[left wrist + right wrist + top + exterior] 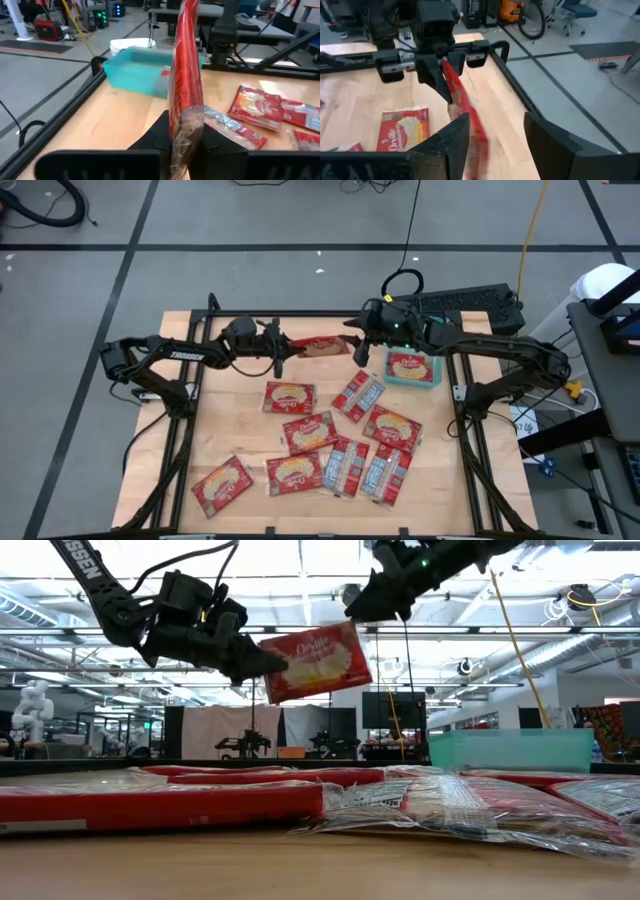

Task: Sort popcorn bags into baskets
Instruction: Put the red popcorn bag into the green bin

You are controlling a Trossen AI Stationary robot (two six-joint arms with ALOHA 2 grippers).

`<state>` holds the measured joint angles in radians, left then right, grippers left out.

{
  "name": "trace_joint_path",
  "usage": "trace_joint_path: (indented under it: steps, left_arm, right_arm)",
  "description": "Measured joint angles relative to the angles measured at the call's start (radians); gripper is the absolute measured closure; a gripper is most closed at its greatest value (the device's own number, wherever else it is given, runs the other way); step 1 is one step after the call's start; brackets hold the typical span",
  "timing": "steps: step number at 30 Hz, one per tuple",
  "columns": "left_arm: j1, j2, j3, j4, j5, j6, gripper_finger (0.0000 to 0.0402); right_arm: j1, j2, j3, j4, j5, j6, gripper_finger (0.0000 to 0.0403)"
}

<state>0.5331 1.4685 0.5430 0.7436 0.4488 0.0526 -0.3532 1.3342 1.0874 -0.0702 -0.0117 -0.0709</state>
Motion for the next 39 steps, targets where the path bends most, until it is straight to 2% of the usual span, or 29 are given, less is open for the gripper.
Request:
trace_joint_path:
  steps: [4, 8, 16, 20, 24, 31, 35, 39]
  left_arm:
    - [-0.012, 0.0, 0.0, -0.032, -0.001, 0.032, 0.0358]
    - [-0.012, 0.0, 0.0, -0.049, 0.0, 0.027, 0.0376]
    - [-0.003, 0.0, 0.0, -0.074, -0.003, 0.017, 0.038]
    - [-0.003, 0.0, 0.0, -0.025, -0.003, 0.005, 0.0369]
    - [-0.003, -0.001, 0.0, 0.018, 0.017, -0.009, 0.0377]
    - [-0.017, -0.001, 0.0, 0.053, 0.051, -0.018, 0.0379]
    - [-0.033, -0.002, 0.0, 0.07, 0.054, -0.027, 0.0367]
    - [-0.04, -0.002, 0.0, 0.09, 0.051, -0.028, 0.0372]
  right_arm:
    - [-0.017, 0.031, 0.0, -0.041, -0.085, -0.02, 0.0235]
    - [-0.018, 0.088, -0.002, -0.043, -0.151, -0.021, 0.0235]
    - [-0.019, 0.13, -0.002, -0.064, -0.151, -0.009, 0.0234]
    - [-0.019, 0.13, -0.002, -0.143, -0.15, -0.017, 0.0217]
    - [-0.019, 0.13, -0.005, -0.19, -0.149, -0.02, 0.0197]
    - [-0.019, 0.13, -0.115, 0.037, -0.148, -0.032, 0.019]
    - [-0.019, 0.131, -0.196, 0.182, -0.15, -0.043, 0.0219]
    - [-0.019, 0.131, -0.217, 0.218, -0.151, -0.043, 0.0261]
